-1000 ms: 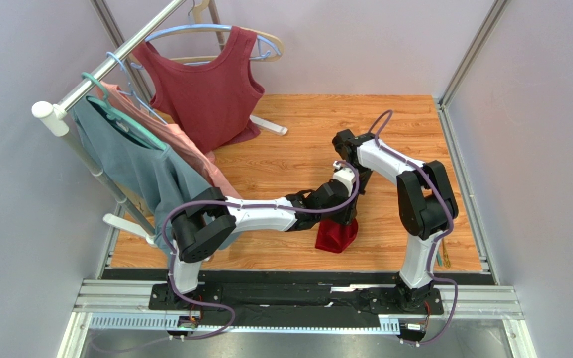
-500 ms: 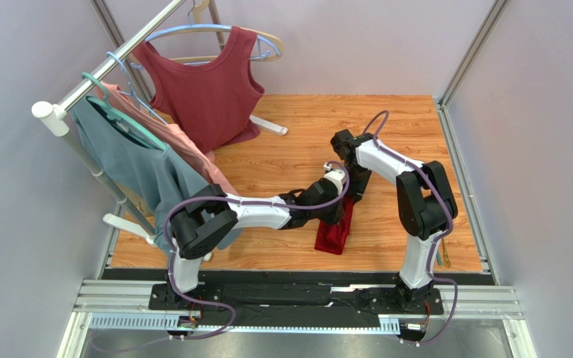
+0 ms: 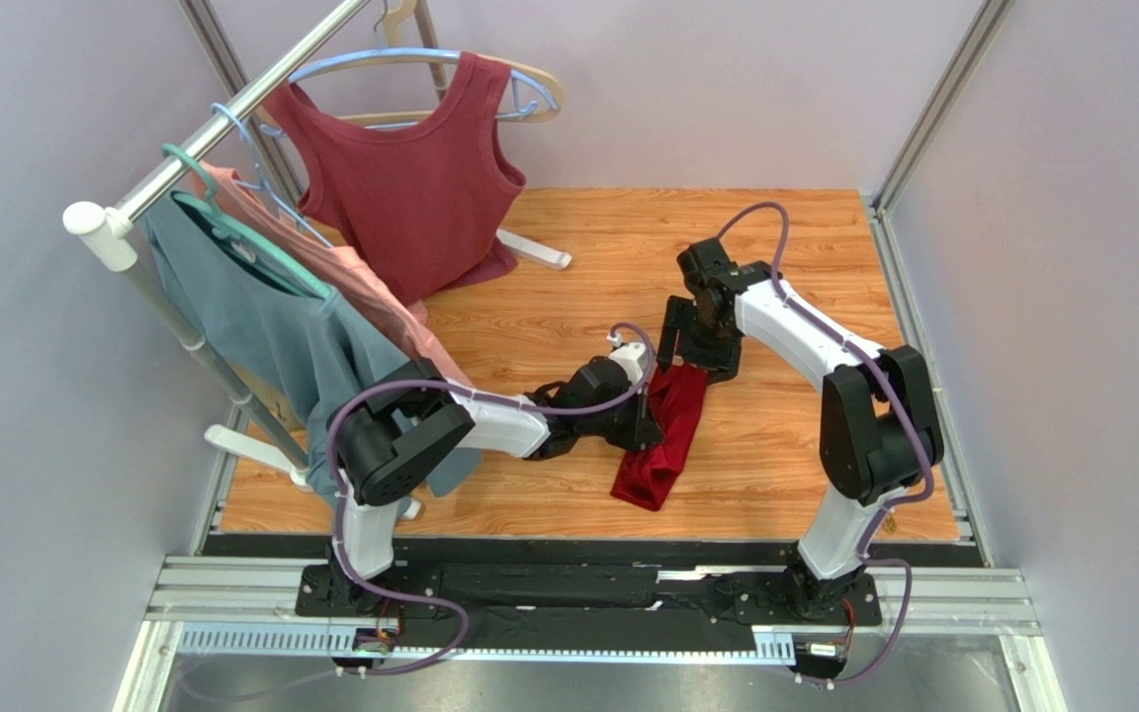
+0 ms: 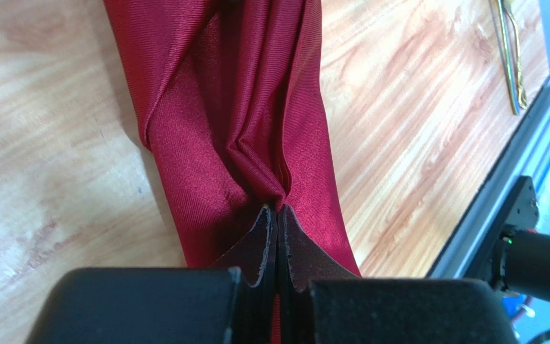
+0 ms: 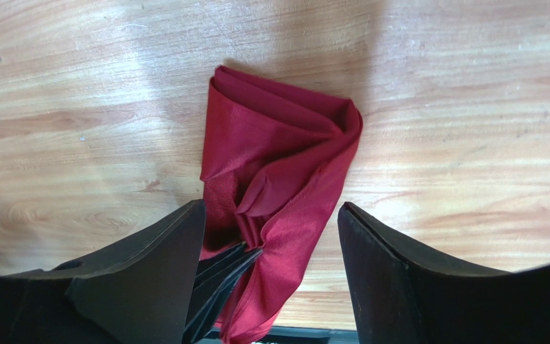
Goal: Fold the napkin into a case and place the utensils inside
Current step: Fold the 2/3-rectangle-folded napkin at the center of the board.
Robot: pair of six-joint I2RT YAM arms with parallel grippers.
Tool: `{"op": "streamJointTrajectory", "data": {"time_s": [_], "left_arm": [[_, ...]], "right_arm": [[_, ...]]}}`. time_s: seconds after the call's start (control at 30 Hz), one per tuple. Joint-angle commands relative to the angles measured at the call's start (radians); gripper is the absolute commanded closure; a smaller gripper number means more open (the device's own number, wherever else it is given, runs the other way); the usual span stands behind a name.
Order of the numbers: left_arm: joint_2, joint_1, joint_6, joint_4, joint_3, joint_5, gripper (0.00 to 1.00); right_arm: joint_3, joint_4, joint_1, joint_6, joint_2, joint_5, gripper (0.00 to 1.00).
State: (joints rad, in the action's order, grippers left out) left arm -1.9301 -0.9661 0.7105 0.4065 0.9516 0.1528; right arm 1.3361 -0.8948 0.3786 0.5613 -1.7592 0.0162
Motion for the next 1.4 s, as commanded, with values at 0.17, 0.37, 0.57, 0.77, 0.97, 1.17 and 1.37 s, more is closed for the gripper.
{"op": "streamJointTrajectory", "data": {"time_s": [0.17, 0.37, 0.57, 0.77, 0.97, 1.17, 1.37], "left_arm": [[0.097, 0.038, 0.027, 0.078, -0.051, 0.060, 1.00], [0.091, 0.055, 0.044, 0.112, -0.079, 0.079, 1.00], [0.088, 0.060, 0.050, 0.129, -0.093, 0.070, 1.00], [0.089, 0.060, 0.043, 0.163, -0.126, 0.077, 1.00], [0.106, 0.070, 0.037, 0.161, -0.140, 0.082, 1.00], [0.083, 0.070, 0.086, 0.230, -0.140, 0.125, 1.00], [0.088, 0.070, 0.093, 0.238, -0.157, 0.113, 1.00]], "right_arm": [[-0.155, 0.197, -0.052, -0.098, 0.134, -0.222, 0.28], [-0.310, 0.350, -0.104, -0.086, 0.245, -0.355, 0.28], [-0.371, 0.402, -0.158, -0.109, 0.282, -0.430, 0.26], [-0.394, 0.477, -0.164, -0.130, 0.261, -0.446, 0.27], [-0.312, 0.314, -0.161, 0.021, 0.192, -0.348, 0.38], [-0.207, 0.107, -0.054, 0.195, 0.172, -0.124, 0.35], [-0.253, 0.180, 0.014, 0.233, 0.142, -0.087, 0.34]]}}
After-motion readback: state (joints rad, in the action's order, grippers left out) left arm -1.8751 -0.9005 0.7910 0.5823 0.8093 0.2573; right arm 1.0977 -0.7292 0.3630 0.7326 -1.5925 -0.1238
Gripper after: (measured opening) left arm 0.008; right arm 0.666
